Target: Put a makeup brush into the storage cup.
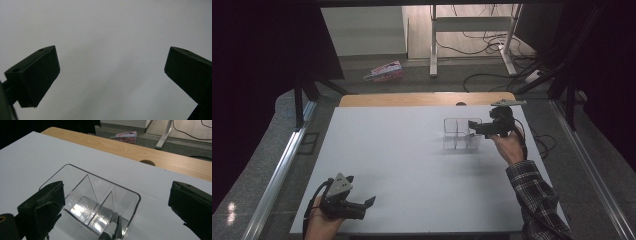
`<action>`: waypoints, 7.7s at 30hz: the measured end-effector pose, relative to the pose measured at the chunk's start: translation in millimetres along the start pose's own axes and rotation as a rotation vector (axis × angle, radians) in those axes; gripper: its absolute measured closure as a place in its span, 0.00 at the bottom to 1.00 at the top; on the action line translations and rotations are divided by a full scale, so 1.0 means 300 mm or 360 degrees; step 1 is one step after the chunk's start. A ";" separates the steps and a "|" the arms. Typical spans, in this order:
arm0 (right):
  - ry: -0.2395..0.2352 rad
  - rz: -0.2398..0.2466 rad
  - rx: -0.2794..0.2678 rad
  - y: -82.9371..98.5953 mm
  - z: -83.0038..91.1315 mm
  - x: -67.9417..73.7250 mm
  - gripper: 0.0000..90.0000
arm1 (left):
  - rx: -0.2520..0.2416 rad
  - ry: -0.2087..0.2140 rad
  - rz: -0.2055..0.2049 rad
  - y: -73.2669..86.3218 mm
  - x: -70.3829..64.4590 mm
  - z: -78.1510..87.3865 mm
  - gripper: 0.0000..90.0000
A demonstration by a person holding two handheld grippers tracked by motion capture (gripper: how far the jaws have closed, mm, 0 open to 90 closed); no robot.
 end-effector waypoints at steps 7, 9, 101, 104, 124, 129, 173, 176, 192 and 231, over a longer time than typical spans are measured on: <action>-0.0012 0.0005 0.0004 0.005 0.006 0.005 0.01 | -0.0011 0.0001 0.0000 -0.002 0.000 0.002 0.01; -0.0011 0.0008 0.0002 0.006 0.009 0.005 0.01 | -0.0011 0.0001 0.0001 -0.002 0.000 0.002 0.00; -0.0067 0.0148 0.0083 0.221 0.200 0.136 0.00 | -0.0068 -0.0010 0.0022 -0.010 0.003 0.019 0.00; -0.0065 0.0149 0.0089 0.232 0.207 0.138 0.00 | -0.0069 -0.0010 0.0024 -0.010 0.003 0.019 0.00; -0.0079 0.0185 0.0116 0.282 0.244 0.181 0.00 | -0.0079 0.0006 0.0031 -0.011 0.000 0.022 0.00; -0.0092 0.0176 0.0110 0.288 0.262 0.194 0.00 | -0.0080 0.0008 0.0028 -0.012 -0.001 0.022 0.00; -0.0054 0.0202 0.0139 0.389 0.382 0.228 0.00 | -0.0088 0.0005 0.0030 -0.011 0.000 0.026 0.00; -0.0048 0.0202 0.0143 0.398 0.387 0.229 0.00 | -0.0088 0.0005 0.0028 -0.011 -0.001 0.026 0.00; -0.0003 0.0195 0.0161 0.449 0.433 0.206 0.00 | -0.0081 0.0006 0.0030 -0.010 -0.001 0.024 0.00; 0.0094 0.0191 0.0336 0.562 0.453 0.159 0.00 | -0.0014 -0.0176 0.0065 0.044 0.022 0.070 0.00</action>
Point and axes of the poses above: each handheld gripper's, and its own axes: z roughly backward along the jaws, y roughly out of its underside, x roughly to its left, the point moved 8 cm from there along -z, roughly forward along the jaws, and after that the axes turned 1 degree about -z, right-handed, at the moved point
